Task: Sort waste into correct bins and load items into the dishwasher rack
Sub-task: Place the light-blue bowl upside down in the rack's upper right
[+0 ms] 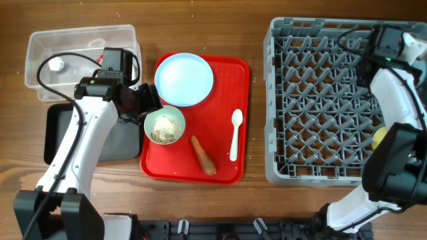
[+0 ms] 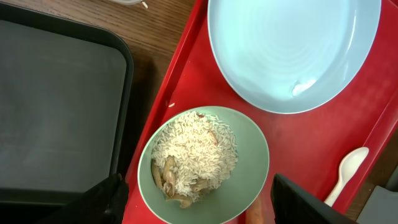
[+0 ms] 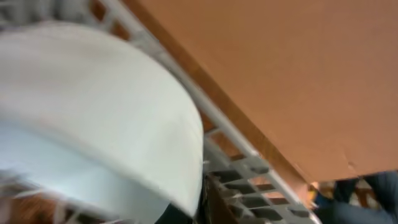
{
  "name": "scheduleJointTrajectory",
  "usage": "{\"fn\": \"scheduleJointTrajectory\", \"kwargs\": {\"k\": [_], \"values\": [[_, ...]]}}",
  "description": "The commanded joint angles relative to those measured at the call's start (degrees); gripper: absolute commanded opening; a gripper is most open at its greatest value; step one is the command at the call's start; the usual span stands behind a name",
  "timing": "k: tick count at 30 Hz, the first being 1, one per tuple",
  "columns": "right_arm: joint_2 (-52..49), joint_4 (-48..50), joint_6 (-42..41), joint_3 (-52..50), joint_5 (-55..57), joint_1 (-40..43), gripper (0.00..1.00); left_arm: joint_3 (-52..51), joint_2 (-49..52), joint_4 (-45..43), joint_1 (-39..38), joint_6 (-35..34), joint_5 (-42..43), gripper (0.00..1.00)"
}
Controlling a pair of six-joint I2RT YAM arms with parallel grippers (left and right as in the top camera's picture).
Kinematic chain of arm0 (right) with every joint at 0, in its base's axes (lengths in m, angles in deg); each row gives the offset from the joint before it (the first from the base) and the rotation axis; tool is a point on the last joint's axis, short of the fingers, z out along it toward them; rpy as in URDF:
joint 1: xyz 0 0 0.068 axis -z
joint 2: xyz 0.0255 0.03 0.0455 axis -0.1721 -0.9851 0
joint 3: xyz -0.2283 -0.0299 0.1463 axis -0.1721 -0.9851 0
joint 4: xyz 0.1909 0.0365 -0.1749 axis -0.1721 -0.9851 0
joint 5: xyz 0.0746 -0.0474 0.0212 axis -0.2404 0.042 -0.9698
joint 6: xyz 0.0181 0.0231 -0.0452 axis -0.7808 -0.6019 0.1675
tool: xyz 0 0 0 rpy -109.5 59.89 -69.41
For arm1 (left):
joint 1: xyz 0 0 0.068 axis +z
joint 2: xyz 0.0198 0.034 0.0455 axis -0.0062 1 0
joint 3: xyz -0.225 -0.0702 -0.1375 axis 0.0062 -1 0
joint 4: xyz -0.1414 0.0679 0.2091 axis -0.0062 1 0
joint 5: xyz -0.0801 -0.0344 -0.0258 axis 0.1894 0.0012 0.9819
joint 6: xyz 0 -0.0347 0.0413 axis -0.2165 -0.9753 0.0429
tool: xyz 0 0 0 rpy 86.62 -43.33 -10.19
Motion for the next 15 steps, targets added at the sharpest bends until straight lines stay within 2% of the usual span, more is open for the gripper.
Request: {"fn": "scheduleJointTrajectory", "kwargs": {"k": [1, 2, 3, 6, 8, 12, 14, 15], "values": [[-1.9, -1.5, 1.0, 0.5, -7.5, -2.2, 0.15, 0.2, -1.0, 0.0, -0.1, 0.6, 0.3, 0.75], [-1.9, -2.6, 1.0, 0.5, -8.8, -2.6, 0.17, 0.2, -1.0, 0.0, -0.1, 0.7, 0.3, 0.75], [-1.9, -3.7, 1.0, 0.5, -10.3, -2.8, 0.24, 0.2, -1.0, 0.0, -0.1, 0.7, 0.3, 0.75], [-1.9, -9.5, 0.9, 0.5, -17.9, -3.4, 0.29, 0.2, -1.0, 0.0, -0.1, 0.7, 0.3, 0.75], [-1.8, -13.2, 0.1, 0.5, -23.5, -3.3, 0.37, 0.2, -1.0, 0.0, -0.1, 0.7, 0.3, 0.75], [-0.4, -16.7, -1.7, 0.6, -26.4, -3.3, 0.45, 0.2, -1.0, 0.0, -0.1, 0.7, 0.3, 0.76], [1.9, -17.8, -1.8, 0.7, -27.2, -3.3, 0.52, 0.2, -1.0, 0.0, -0.1, 0.7, 0.3, 0.77], [3.8, -18.0, -1.8, 0.8, -28.2, -3.4, 0.61, 0.2, -1.0, 0.0, -0.1, 0.7, 0.3, 0.78]]}}
